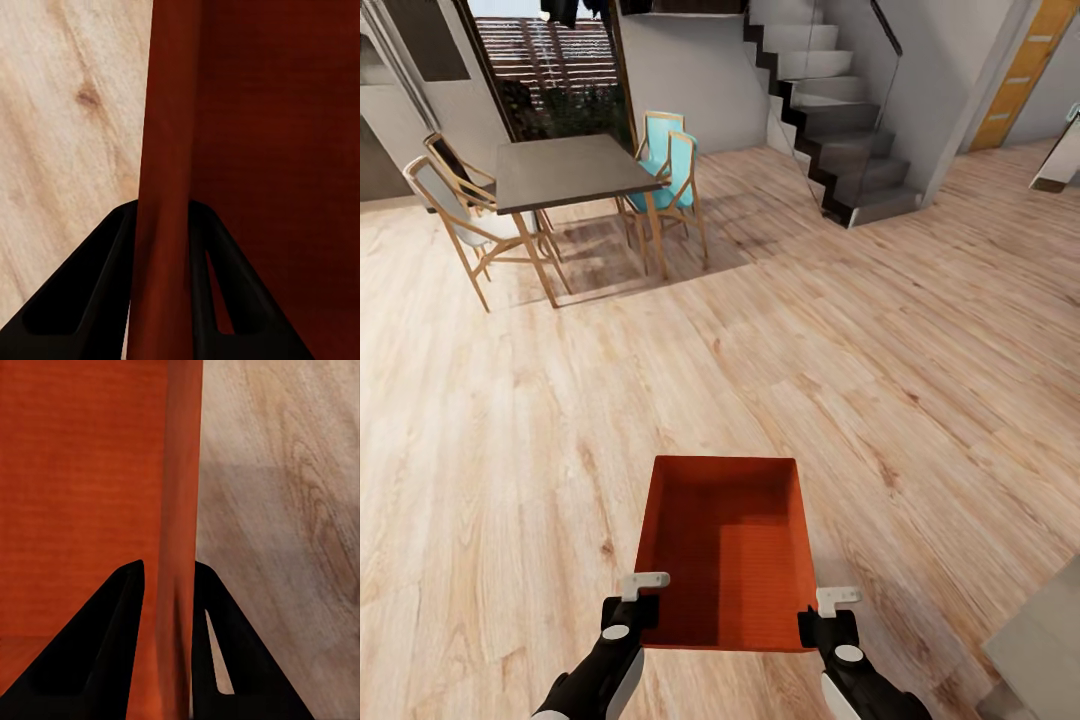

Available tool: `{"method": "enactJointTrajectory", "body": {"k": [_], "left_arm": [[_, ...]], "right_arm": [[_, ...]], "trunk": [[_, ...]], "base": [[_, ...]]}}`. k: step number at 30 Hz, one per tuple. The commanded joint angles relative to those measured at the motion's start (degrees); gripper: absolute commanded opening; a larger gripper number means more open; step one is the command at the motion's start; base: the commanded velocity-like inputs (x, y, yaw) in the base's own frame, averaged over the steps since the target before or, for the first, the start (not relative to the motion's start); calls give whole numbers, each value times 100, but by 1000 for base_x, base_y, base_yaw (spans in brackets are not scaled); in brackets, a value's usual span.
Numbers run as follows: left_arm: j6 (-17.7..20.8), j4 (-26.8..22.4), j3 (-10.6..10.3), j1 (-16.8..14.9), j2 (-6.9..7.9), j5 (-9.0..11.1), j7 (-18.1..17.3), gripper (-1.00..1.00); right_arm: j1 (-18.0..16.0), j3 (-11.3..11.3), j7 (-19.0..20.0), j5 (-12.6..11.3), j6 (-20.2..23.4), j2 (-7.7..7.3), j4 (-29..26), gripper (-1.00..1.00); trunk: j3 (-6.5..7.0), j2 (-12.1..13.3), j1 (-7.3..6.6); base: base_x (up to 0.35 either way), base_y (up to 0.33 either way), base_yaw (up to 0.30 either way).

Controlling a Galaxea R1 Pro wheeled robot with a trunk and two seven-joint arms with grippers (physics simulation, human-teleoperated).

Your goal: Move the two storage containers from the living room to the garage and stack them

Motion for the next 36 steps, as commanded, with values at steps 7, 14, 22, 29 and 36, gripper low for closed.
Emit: {"method": "enactJointTrajectory", "body": {"k": [7, 14, 22, 29, 36], "left_arm": [[30, 13, 8, 4, -3, -61, 73, -100], [33, 31, 8, 4, -3, -61, 73, -100], [62, 48, 5, 4, -3, -61, 66, -100], [74, 49, -1, 4, -3, -62, 64, -100], [49, 49, -1, 4, -3, -65, 67, -100]], "right_arm": [[-11, -7, 6, 31, -196, -208, -156, -100], [-11, -7, 14, 25, -193, -210, -157, -100], [-11, -7, 15, 31, -194, -208, -164, -100], [-11, -7, 15, 31, -196, -210, -165, -100], [-11, -7, 12, 31, -196, -213, -165, -100]], "trunk": [[49, -2, 0], [98, -2, 0], [148, -2, 0], [177, -2, 0], [184, -2, 0]], "base": [[0, 0, 0], [0, 0, 0], [110, 0, 0], [328, 0, 0], [296, 0, 0]]}}
